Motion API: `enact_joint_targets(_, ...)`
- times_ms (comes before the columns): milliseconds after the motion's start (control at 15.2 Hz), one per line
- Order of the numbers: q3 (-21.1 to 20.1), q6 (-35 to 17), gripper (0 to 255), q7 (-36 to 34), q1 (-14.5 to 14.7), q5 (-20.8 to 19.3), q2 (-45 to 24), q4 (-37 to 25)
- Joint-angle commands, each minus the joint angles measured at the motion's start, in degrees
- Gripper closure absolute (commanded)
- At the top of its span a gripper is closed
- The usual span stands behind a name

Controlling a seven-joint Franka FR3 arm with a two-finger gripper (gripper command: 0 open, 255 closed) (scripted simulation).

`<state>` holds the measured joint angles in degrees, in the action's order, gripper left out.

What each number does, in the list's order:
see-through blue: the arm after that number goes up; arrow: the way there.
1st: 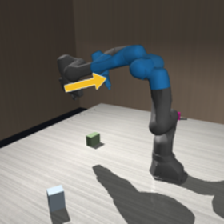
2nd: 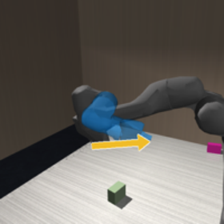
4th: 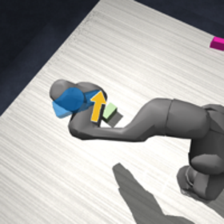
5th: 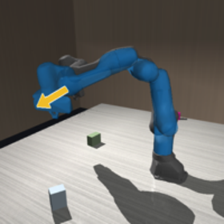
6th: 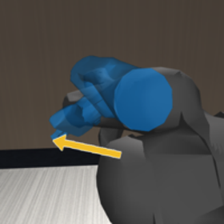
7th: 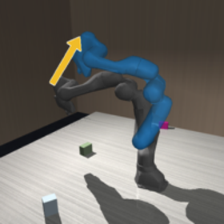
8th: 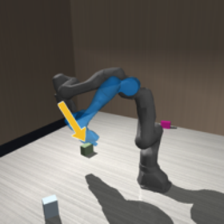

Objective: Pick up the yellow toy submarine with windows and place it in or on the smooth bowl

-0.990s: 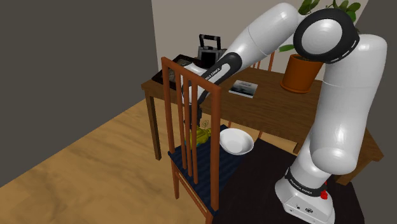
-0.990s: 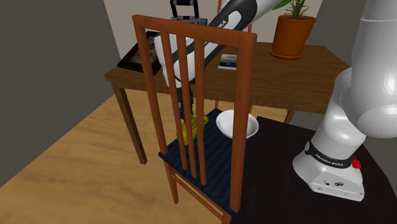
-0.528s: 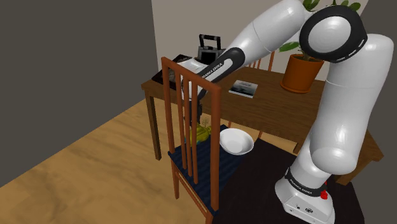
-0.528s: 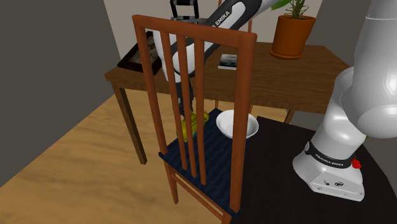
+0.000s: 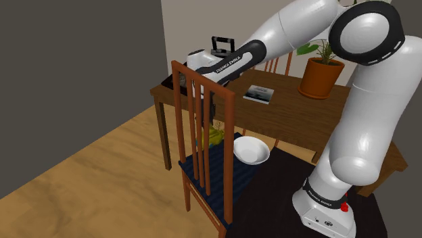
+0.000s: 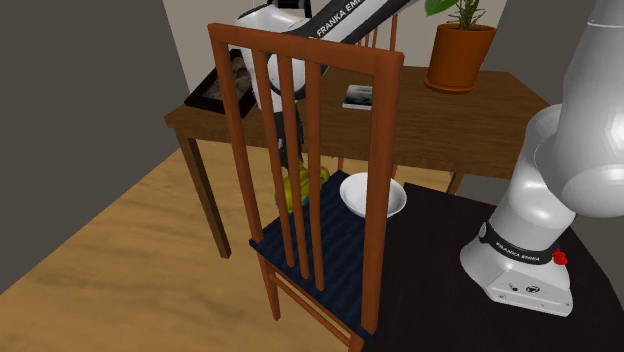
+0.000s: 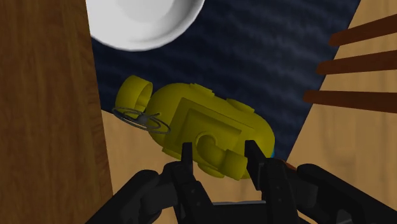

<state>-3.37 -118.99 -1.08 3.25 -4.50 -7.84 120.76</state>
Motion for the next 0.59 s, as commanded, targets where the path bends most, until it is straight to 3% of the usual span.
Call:
enact_joint_targets(0, 0.00, 1.53, 255, 0.20, -0.03, 0.11, 0.81, -0.76)
enact_joint_targets(528, -0.05, 7.29, 255, 0.70, -0.03, 0.49, 3.60, -3.75)
